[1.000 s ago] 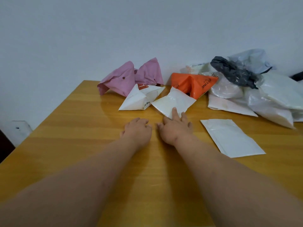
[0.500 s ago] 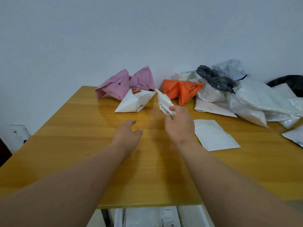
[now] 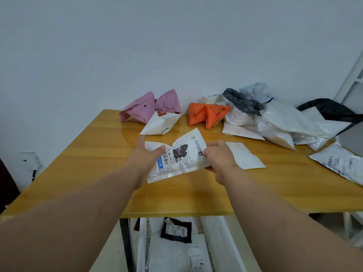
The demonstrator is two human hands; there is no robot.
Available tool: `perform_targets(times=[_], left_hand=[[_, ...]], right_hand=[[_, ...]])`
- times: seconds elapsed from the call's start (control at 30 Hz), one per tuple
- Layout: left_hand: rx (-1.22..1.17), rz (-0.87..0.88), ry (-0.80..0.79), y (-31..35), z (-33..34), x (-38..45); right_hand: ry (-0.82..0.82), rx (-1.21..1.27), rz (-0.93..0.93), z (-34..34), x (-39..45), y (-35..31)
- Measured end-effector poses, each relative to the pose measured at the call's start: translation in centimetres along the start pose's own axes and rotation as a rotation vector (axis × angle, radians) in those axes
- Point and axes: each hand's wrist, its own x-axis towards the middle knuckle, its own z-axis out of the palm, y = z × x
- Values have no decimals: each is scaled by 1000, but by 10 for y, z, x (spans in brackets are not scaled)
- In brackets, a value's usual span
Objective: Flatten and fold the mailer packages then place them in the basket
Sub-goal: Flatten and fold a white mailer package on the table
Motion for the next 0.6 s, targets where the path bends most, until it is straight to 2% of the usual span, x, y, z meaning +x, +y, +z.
perform_targets(times=[0.1,0.2,0.3,0.4,0.47,0.6], left_hand=[[120,7,-37,-10,-5,-6],[330,49,-78,-19,-5,-12],[650,147,-38,-25,-7,-17],[970,338,-32,-27,-6,-22],[1121,436,-109,-28,-3,-23],[1310,463,-268,-40,5,-20]], right_hand=[[5,-428,-106,-1,-10,14],[4,-795,-409,1,-22,25],[-104,-1053,-693,11,-31,40],[-186,-1134,-723,17,-34,54],[-229,-1148,-687,18,-34,61],[-285,-1181,-649,18,-37,72]])
